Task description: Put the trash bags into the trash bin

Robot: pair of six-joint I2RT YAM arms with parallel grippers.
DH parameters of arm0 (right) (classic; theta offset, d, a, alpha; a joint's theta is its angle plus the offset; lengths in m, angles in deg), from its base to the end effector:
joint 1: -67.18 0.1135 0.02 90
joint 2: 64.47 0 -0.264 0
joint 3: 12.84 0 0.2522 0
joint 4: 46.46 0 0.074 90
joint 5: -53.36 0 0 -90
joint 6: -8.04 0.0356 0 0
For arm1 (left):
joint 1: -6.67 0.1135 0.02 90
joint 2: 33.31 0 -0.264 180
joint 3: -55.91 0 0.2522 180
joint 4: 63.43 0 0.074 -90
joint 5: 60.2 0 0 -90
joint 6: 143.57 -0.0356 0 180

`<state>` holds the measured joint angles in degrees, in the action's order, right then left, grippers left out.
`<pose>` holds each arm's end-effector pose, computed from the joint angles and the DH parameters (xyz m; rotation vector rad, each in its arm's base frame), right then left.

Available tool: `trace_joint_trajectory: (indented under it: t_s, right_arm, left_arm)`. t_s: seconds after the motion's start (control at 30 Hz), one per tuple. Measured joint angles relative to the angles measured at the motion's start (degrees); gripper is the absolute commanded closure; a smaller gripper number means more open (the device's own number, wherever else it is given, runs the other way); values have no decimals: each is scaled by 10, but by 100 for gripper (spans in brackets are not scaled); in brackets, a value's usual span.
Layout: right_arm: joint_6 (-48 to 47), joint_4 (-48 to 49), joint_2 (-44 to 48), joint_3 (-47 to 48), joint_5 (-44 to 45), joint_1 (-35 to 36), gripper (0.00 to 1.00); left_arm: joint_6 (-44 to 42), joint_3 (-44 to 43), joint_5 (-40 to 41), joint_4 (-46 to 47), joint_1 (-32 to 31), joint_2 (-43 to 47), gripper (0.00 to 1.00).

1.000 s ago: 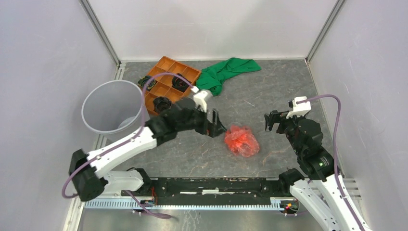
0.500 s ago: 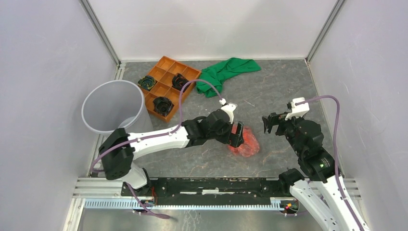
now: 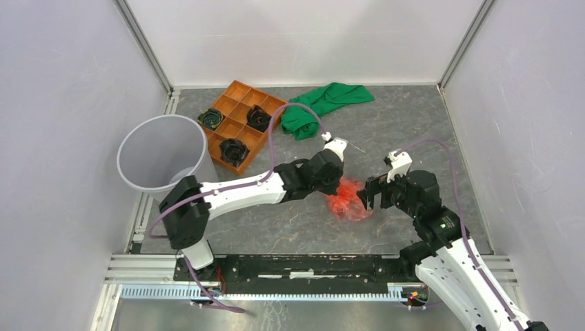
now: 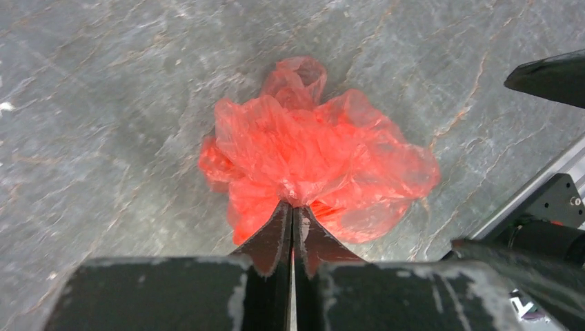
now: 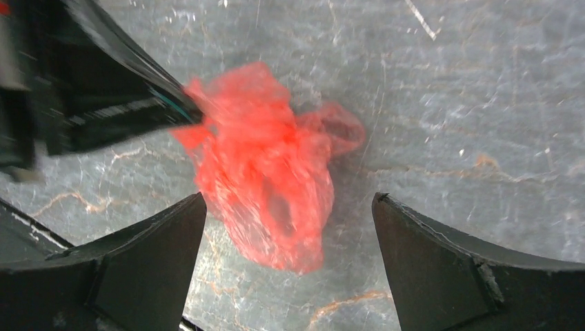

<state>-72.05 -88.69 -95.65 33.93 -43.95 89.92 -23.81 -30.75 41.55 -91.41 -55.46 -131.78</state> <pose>0.1225 0.0563 0.2689 -0.3116 2.0429 0.4848 0.1884 -0.3408 0.2533 0.5397 2.2612 -0.6157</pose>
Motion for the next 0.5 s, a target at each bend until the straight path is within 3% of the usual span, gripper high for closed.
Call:
trace_joint_trajectory:
  t_s: [0.3,0.5]
  right_arm:
    - [9,11,-40,-31,-44,0,2]
    - [16,40,-72,-32,-77,0,2]
  left_arm:
    - [-7,57,40,-59,24,198,98]
    - [-52,-45,116,-142,44,318,98]
